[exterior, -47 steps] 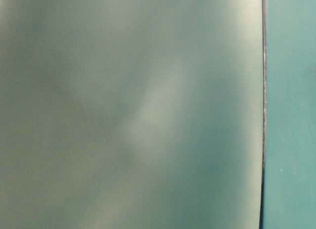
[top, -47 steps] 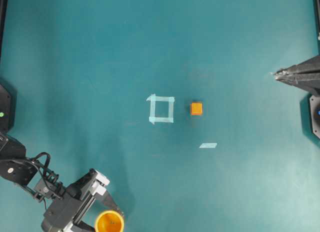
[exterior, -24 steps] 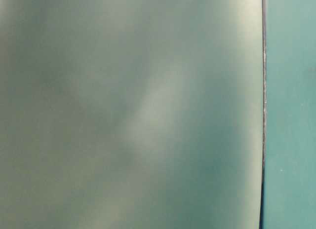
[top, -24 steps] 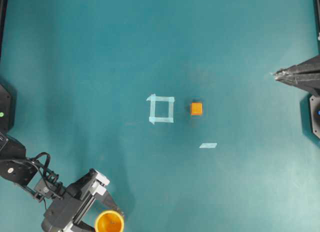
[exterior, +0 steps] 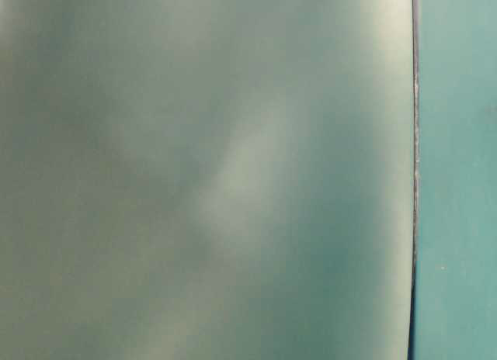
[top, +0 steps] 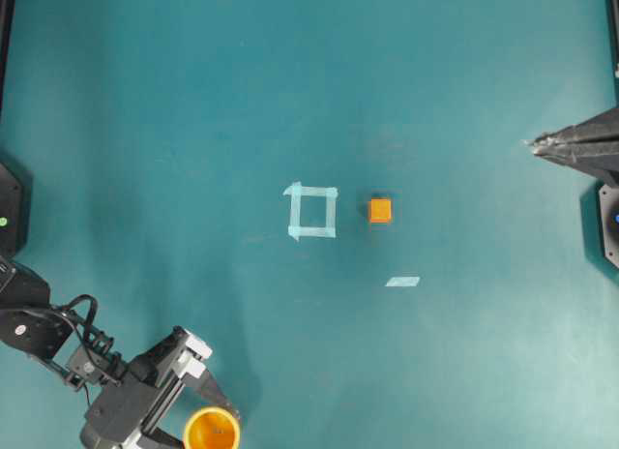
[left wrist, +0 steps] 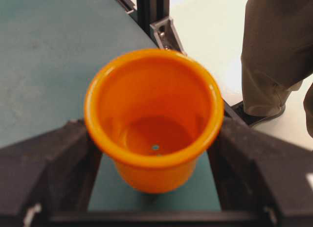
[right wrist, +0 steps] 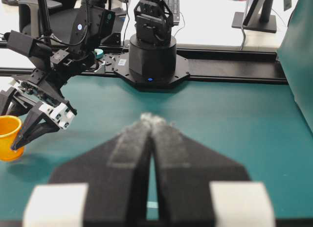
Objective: Move the cup forward with left arm.
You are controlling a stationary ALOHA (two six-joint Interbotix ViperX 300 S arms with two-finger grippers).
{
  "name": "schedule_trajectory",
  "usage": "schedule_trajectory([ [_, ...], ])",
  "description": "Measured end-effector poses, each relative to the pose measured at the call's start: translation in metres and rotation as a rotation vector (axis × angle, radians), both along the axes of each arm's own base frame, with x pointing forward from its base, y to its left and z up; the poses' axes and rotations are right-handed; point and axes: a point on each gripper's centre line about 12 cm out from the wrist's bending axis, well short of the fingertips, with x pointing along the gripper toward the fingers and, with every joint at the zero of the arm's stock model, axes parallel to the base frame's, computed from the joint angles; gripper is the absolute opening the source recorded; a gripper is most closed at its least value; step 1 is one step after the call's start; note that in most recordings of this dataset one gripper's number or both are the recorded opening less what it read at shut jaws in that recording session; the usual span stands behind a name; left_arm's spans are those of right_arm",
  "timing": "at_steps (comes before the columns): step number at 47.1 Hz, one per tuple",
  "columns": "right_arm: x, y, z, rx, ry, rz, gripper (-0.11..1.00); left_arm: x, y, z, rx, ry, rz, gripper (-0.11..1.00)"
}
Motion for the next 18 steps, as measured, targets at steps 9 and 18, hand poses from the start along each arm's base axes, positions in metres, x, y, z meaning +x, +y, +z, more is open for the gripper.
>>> schedule_trajectory([
  [9,-0.0003,-0.0003,-0.0001,0.000,0.002,-0.002,0.00,0.0000,0.0000,0.0000,0.000,0.000,0.000,0.65],
  [18,-0.0003,-0.0003,-0.0003,0.000,0.003,-0.002,0.00,0.0000,0.0000,0.0002,-0.001,-0.001,0.000,0.65],
])
